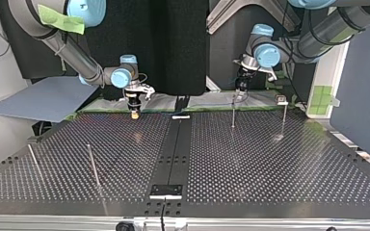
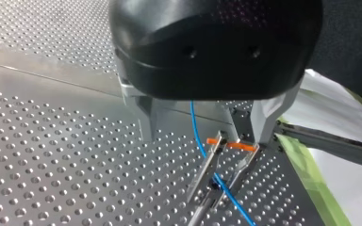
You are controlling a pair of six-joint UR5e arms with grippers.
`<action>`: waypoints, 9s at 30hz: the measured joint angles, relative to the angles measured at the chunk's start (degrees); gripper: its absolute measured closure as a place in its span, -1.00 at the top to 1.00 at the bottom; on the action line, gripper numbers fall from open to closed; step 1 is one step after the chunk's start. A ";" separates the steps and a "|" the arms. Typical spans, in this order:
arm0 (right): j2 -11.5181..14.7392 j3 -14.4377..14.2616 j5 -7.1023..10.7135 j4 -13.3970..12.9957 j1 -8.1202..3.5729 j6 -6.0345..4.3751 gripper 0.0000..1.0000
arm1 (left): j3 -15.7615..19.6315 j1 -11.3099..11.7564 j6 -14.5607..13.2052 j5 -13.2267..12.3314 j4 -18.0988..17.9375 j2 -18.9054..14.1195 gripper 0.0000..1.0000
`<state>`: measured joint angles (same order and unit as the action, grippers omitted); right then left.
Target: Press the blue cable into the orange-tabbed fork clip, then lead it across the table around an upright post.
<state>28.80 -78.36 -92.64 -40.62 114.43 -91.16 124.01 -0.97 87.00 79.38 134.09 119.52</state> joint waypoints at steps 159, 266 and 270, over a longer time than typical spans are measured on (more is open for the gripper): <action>0.00 -0.04 0.88 0.35 -0.55 -0.32 -1.00 | -28.23 -22.54 -2.14 32.59 13.38 16.47 -1.00; 38.02 -7.20 0.20 5.55 4.53 1.89 -1.00 | -43.88 -25.37 14.86 25.73 16.26 11.43 -1.00; 38.41 -6.73 0.24 5.74 4.46 1.79 -1.00 | -45.00 -25.78 14.84 25.85 16.99 11.41 -1.00</action>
<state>67.20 -85.09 -92.40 -34.88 118.89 -89.37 79.01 -26.74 101.84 105.23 151.08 130.93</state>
